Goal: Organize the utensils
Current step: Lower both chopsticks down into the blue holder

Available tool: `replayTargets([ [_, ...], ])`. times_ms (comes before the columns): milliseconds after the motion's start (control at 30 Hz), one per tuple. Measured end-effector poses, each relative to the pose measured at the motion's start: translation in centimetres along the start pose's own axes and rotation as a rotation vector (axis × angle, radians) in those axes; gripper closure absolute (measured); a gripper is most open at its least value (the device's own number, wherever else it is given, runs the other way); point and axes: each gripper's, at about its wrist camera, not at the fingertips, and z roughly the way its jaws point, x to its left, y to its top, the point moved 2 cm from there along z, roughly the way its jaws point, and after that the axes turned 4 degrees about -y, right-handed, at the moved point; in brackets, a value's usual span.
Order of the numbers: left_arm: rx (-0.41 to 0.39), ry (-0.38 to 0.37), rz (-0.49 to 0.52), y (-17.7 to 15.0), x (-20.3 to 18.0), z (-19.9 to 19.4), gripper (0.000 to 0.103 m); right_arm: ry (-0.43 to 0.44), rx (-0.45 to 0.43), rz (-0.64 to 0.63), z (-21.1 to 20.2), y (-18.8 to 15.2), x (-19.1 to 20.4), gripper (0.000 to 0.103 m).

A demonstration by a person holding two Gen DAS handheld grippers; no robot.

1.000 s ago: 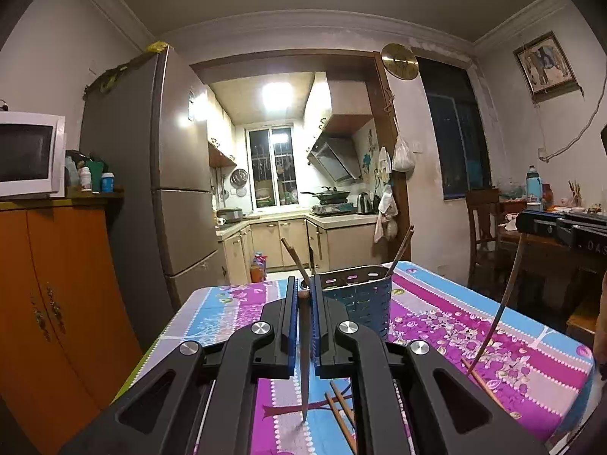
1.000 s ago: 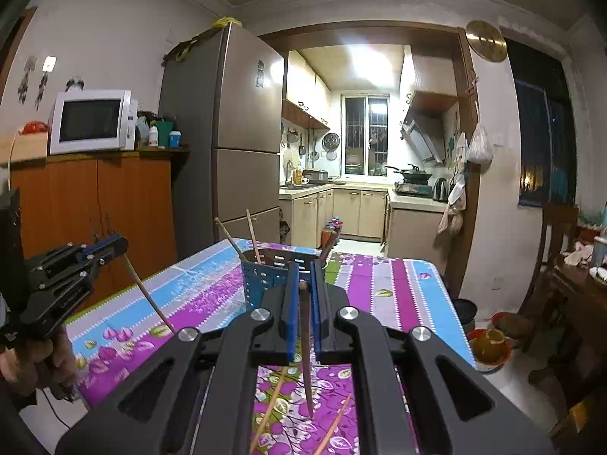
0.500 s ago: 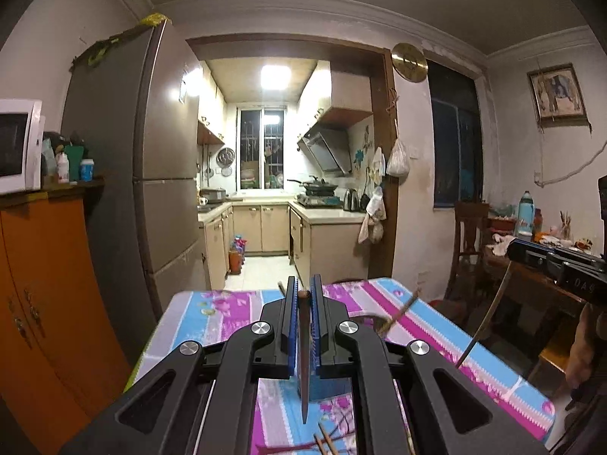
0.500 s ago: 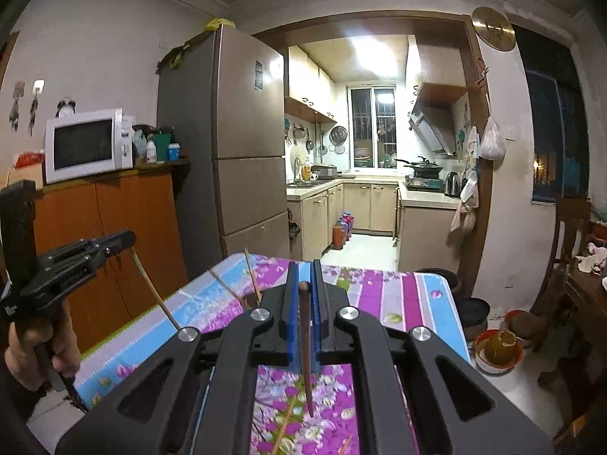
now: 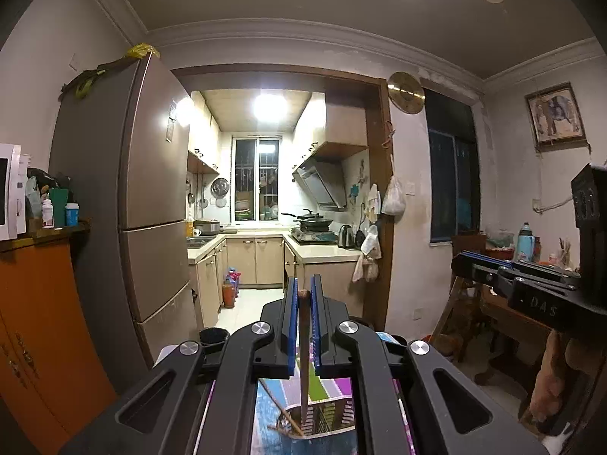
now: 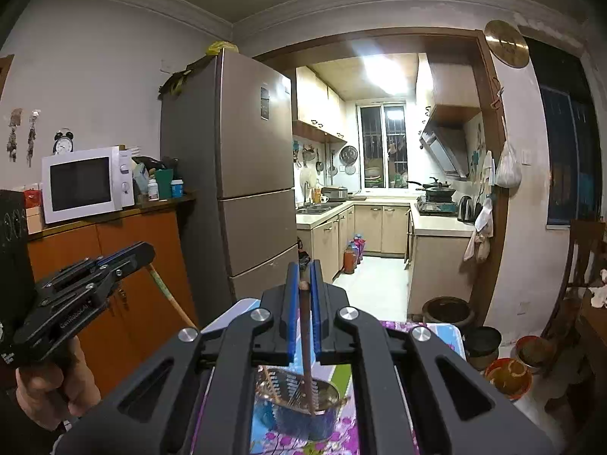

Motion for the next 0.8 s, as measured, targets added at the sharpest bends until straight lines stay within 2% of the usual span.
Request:
replayTargets([
  [133, 0.027, 0.011, -0.016, -0.4, 0.3, 3.1, 0.095, 0.000, 0.018, 0.006, 2.6, -0.1, -0.5, 0.098],
  [367, 0.100, 0.031, 0.001, -3.5, 0.4, 7.5, 0.095, 0.004, 0.071, 0.016, 6.4, -2.5, -0.8, 0.098],
  [567, 0.150, 0.035, -0.013, -6.2, 1.0, 9.6, 0.095, 0.005, 0.116, 0.023, 8.6, -4.5, -0.8, 0.098],
  [800, 0.172, 0.043, -0.012, -7.6, 1.3, 10.7, 0.095, 0.014, 0.149, 0.029, 10.5, -5.8, -0.7, 0.098],
])
